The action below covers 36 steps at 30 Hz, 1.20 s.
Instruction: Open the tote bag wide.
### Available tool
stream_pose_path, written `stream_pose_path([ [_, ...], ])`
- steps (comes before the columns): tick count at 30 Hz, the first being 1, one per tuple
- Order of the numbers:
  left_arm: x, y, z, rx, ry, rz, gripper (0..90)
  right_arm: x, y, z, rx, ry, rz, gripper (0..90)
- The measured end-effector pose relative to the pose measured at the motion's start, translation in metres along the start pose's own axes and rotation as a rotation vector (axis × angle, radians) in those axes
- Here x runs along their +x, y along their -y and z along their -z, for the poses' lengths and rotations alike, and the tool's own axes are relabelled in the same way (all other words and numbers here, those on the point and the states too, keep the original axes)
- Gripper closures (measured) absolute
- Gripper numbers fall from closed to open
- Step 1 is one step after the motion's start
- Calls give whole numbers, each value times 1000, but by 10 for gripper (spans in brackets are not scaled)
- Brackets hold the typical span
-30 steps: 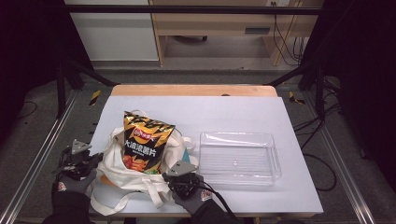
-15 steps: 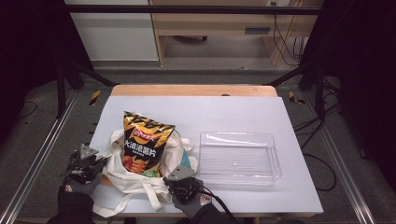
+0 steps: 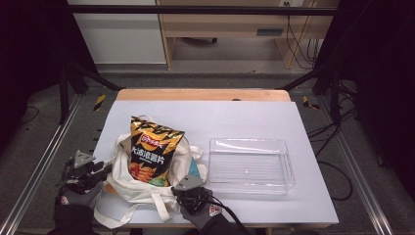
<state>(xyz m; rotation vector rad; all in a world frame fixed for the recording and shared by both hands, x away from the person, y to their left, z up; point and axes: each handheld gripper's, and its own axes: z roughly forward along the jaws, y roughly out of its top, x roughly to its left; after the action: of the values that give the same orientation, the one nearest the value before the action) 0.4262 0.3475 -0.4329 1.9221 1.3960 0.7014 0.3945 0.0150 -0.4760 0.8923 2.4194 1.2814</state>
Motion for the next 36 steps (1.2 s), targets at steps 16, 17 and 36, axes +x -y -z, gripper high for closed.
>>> stream_pose_path([
  [16,-38,-4,11,10,123,-142,864,-2,-1,1,-2,-16,-6,900],
  [17,-39,-1,6,34,126,-147,874,-3,-2,2,0,-17,-6,900],
  [36,-41,17,-20,221,97,-186,897,-5,5,9,3,21,-53,900],
])
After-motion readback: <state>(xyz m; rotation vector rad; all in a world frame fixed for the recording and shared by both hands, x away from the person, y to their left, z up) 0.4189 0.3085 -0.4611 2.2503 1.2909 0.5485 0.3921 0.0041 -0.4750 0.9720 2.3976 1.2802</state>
